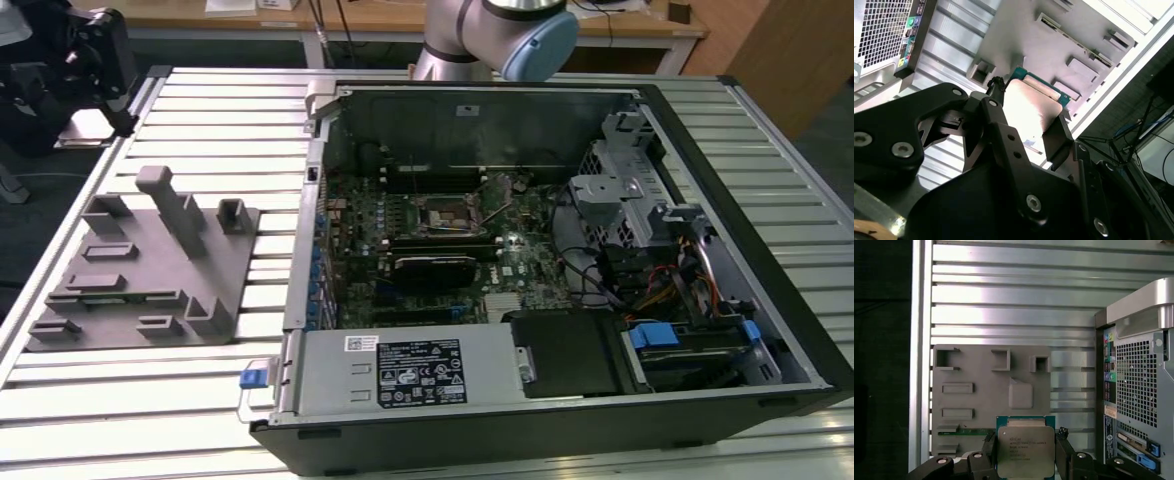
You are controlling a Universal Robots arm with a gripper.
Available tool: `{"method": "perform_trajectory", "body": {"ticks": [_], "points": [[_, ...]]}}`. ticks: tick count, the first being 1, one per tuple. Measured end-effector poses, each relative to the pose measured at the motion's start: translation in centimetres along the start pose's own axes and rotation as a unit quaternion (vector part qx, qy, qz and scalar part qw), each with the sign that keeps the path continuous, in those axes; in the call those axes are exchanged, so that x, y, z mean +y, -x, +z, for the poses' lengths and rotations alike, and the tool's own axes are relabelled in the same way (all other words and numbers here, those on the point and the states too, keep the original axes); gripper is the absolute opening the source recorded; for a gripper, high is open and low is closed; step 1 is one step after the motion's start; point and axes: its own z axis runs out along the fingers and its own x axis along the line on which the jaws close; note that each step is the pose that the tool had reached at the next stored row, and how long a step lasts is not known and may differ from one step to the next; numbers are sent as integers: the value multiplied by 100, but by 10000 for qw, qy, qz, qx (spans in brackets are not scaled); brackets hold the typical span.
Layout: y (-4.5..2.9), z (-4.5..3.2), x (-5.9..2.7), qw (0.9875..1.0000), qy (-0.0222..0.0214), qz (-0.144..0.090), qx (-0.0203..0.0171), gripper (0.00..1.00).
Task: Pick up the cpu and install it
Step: 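Pick up the cpu and move it towards the insertion slot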
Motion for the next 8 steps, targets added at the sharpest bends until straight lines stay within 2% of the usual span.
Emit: {"method": "perform_trajectory", "body": {"ticks": [8], "points": [[65,4,0,10000,0,0,0,55]]}}
